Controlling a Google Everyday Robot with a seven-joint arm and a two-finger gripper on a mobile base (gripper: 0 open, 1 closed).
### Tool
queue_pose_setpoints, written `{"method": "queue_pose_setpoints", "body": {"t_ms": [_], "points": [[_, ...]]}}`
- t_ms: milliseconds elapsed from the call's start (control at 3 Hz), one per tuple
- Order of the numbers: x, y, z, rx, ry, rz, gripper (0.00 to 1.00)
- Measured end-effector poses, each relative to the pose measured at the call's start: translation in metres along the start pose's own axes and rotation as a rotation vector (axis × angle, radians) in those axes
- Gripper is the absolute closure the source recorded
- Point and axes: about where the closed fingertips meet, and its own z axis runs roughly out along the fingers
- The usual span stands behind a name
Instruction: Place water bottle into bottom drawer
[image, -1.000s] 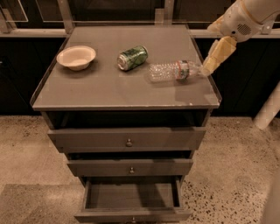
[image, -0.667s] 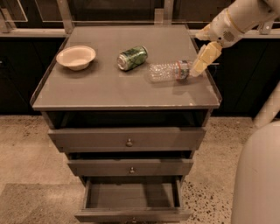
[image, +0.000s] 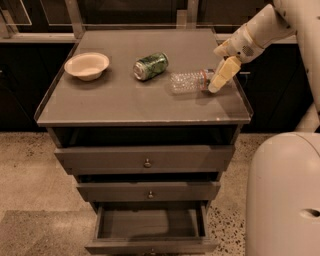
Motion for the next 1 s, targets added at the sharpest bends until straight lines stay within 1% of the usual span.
{"method": "queue_pose_setpoints", "body": {"t_ms": [333, 667, 1000], "points": [[0.0079, 0.0039, 0.0309, -0.053, -0.044, 0.031, 0.0], [0.0079, 0.0039, 0.0318, -0.053, -0.045, 0.032, 0.0], [0.0079, 0.0038, 0.0318, -0.053, -0.045, 0.032, 0.2]]}}
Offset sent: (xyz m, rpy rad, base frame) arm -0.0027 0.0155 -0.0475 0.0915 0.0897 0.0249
